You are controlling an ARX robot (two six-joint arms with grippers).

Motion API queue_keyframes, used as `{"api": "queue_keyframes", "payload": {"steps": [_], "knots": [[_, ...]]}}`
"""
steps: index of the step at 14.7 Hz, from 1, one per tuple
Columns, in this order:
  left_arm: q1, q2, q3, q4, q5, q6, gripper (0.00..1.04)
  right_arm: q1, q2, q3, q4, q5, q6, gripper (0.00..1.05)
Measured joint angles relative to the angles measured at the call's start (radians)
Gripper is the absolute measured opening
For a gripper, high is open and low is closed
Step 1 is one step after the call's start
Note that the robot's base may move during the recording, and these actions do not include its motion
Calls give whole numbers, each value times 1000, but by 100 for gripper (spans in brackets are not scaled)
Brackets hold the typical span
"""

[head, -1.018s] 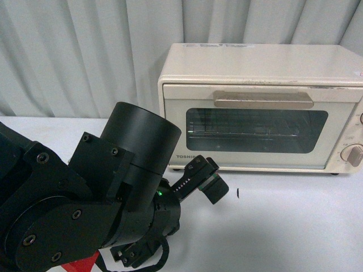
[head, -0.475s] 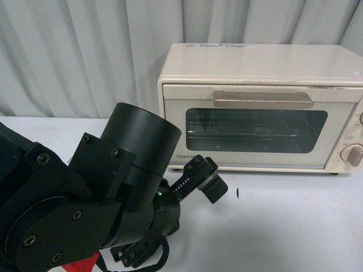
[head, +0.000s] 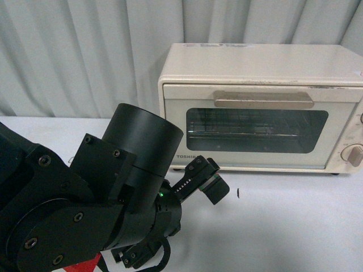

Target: Open oven

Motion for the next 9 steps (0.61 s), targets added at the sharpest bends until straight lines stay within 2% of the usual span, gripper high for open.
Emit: {"api": "queue_keyframes", "payload": {"steps": [1,2,3,5,6,7,9], "knots": [[0,0,0,0,2,0,98,-51,85,56,85,-29,59,98],[0,0,0,0,1,0,98,-57,167,104,165,-40,77,98],[0,0,0,-1,1,0,98,-49,292,164,259,-68,75,98],[0,0,0,0,1,0,98,-5,541,272,376,-58,19,98],[0,0,0,0,2,0,98,19,666,344,414,-52,-56,98],[0,0,0,0,2,0,98,72,945,593,474,-32,-415,98],[0,0,0,0,2,0,98,78,975,615,480,-32,-476,98]]}}
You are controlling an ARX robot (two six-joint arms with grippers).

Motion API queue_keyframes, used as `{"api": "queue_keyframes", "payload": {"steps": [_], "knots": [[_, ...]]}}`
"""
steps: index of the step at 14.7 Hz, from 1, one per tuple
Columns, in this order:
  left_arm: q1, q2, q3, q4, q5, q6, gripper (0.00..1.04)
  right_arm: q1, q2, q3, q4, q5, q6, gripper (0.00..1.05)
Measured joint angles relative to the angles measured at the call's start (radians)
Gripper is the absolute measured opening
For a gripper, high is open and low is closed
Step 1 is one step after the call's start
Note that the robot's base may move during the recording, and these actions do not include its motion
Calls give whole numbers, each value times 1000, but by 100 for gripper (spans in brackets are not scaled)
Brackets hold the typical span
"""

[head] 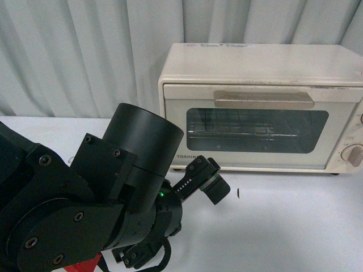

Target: Open oven

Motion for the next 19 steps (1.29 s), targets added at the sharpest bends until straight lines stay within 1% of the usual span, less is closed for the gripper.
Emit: {"api": "queue_keyframes", "payload": {"steps": [2,5,6,9,10,11,12,13,19], "knots": [[0,0,0,0,0,0,98,7,28,15,11,-1,-63,98],[0,0,0,0,0,0,98,14,54,26,19,-5,-116,98],[0,0,0,0,0,0,98,18,69,31,23,-12,-159,98],[0,0,0,0,0,0,98,21,106,37,38,-16,-278,92],[0,0,0,0,0,0,98,23,164,49,62,-25,-486,74],[0,0,0,0,0,0,98,30,212,104,50,-90,-835,32],[0,0,0,0,0,0,98,64,260,126,-11,-161,-1020,2],[0,0,0,0,0,0,98,111,319,135,-67,-205,-1103,2],[0,0,0,0,0,0,98,163,397,189,-104,-226,-1093,2]]}}
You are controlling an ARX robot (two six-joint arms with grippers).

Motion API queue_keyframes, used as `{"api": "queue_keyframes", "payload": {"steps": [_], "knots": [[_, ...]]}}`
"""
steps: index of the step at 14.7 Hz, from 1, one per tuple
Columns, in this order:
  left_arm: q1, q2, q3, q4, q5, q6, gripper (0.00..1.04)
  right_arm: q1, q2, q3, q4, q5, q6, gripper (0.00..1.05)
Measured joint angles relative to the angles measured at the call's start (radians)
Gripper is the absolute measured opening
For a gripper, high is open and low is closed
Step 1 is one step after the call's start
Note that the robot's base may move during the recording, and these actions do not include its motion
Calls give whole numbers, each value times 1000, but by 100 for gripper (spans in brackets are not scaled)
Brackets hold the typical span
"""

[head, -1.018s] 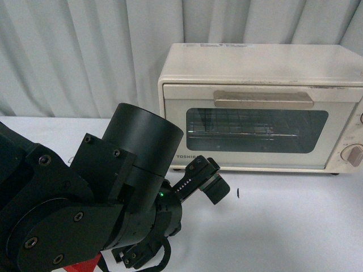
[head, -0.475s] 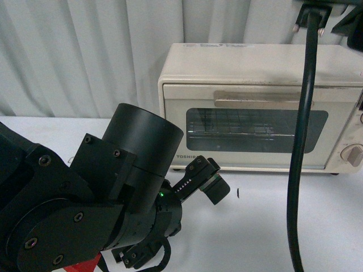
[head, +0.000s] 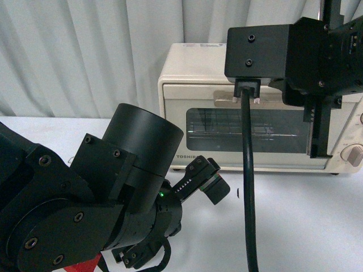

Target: Open oven

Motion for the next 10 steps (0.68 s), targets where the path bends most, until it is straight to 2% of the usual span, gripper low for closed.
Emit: {"api": "queue_keyframes", "payload": {"steps": [5,7,10], "knots": [[0,0,0,0,0,0,98,2,42,23,-4,1,8,2],[0,0,0,0,0,0,98,-31,63,37,-2,-30,31,2],[0,0,0,0,0,0,98,-36,70,42,-6,-38,34,2]]}}
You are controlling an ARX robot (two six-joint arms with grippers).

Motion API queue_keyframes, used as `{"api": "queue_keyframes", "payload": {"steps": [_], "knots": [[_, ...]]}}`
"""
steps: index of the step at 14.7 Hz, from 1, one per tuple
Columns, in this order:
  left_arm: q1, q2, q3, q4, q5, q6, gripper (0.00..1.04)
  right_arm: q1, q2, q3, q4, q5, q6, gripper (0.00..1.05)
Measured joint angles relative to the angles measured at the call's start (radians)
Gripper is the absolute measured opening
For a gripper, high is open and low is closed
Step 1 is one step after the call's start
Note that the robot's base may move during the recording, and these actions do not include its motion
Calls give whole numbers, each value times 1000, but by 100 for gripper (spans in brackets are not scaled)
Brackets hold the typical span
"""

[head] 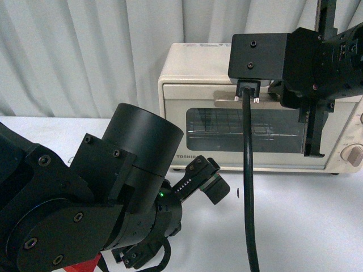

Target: Open oven

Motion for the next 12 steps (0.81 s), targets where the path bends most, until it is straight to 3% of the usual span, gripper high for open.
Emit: {"api": "queue_keyframes", "payload": {"steps": [10,12], "knots": [[0,0,0,0,0,0,98,-8,-11,0,-56,-27,35,2],[0,0,0,0,0,0,98,-5,-87,-18,-274,-74,99,2]]}}
